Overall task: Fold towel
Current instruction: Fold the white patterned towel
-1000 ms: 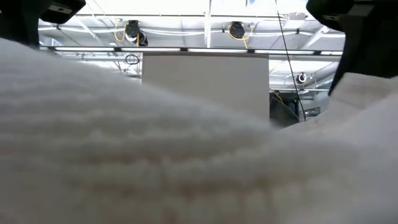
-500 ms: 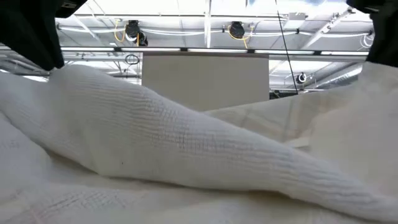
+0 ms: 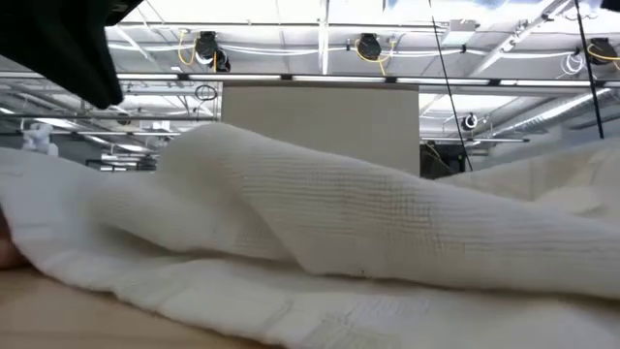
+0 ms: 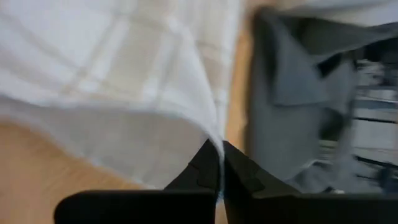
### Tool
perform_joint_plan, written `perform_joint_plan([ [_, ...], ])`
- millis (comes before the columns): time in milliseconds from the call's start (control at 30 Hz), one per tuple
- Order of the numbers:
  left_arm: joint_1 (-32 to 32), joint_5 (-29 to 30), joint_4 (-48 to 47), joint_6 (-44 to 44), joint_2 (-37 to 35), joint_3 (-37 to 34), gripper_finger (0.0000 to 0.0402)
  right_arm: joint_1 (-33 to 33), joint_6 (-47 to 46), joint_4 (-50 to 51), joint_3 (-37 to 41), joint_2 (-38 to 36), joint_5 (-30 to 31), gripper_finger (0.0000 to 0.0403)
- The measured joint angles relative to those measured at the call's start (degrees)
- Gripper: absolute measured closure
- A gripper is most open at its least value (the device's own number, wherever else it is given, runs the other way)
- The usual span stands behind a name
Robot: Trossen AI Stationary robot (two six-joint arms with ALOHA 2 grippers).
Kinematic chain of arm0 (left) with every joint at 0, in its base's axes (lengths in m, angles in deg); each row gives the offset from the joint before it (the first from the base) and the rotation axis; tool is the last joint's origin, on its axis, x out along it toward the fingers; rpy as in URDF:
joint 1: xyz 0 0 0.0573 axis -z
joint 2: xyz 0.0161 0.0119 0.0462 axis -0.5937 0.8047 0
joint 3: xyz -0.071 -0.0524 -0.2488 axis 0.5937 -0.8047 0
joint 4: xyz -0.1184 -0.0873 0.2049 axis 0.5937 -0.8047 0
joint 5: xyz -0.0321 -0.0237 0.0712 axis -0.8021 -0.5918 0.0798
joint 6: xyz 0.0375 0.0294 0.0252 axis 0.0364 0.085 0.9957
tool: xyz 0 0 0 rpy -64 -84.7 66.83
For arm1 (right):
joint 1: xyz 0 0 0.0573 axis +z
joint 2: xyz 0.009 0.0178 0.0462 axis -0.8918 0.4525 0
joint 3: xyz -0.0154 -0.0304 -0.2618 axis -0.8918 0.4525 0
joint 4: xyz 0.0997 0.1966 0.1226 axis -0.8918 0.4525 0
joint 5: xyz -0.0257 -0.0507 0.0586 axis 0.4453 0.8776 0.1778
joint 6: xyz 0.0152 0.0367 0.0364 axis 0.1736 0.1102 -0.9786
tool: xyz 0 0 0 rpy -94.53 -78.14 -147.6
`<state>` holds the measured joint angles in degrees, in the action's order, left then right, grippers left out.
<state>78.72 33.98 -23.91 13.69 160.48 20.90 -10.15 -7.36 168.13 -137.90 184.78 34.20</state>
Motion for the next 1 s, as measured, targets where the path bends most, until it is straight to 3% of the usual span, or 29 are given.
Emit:
perform_joint_plan([
  [100, -2.3, 2.2, 1.0, 0.6, 0.0, 0.0, 0.0339, -0.1, 0.8, -1.6, 0.0, 0.0, -3.1, 0.0403],
  [367, -11.4, 2.9, 7.0, 7.0, 0.0, -0.6, 0.0339, 1.3, -0.4, -2.9, 0.0, 0.0, -3.1, 0.0403],
  [500, -18.2, 3.0, 10.8, 6.9, -0.1, -5.6, 0.0339, 1.5, -0.6, -4.0, 0.0, 0.0, -2.9, 0.0403],
  [667, -26.0, 1.9, 24.5, 6.9, 0.0, -14.4, 0.0339, 1.6, -0.2, -5.7, 0.0, 0.0, -2.8, 0.0403],
  [833, -30.3, -4.7, 36.7, 7.4, 0.0, -19.1, 0.0339, 1.6, 0.2, -6.4, 0.0, 0.0, -2.7, 0.0403],
  [1000, -33.0, -8.9, 41.7, 8.0, 0.0, -20.2, 0.0339, 1.6, 0.2, -7.0, 0.0, 0.0, -2.7, 0.0403],
])
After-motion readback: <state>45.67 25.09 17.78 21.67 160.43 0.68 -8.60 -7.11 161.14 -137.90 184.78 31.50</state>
